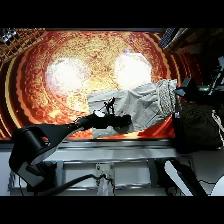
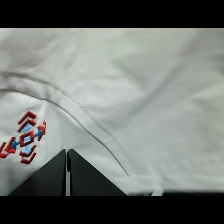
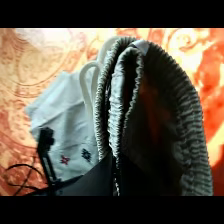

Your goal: Fold the clothes and pants, and hang the long-sleeved shirts on hangers.

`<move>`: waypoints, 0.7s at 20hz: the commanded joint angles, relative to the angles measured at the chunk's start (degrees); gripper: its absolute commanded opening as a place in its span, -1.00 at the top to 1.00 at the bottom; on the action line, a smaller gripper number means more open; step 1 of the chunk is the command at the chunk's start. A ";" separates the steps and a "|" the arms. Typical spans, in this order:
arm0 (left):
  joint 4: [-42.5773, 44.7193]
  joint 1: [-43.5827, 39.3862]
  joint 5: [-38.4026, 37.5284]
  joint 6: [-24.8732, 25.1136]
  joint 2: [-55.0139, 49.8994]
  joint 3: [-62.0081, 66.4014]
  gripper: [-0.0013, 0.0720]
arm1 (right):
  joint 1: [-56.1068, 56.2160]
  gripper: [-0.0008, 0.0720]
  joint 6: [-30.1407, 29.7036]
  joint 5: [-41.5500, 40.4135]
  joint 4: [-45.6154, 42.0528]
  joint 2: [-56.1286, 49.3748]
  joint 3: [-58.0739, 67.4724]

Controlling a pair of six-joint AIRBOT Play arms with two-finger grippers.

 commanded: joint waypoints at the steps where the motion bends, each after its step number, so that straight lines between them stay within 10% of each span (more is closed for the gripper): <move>1: 0.00 -0.55 0.02 -0.22 -0.61 0.26 0.94 | 0.04 0.94 0.92 1.92 0.37 0.57 2.75; 8: 3.65 3.15 -10.71 0.55 2.56 0.28 0.94 | 0.04 0.94 1.07 2.19 2.23 0.57 2.84; 14: 33.11 25.29 -27.39 1.18 17.49 0.00 0.94 | 5.81 0.94 0.37 2.03 -1.46 0.55 2.84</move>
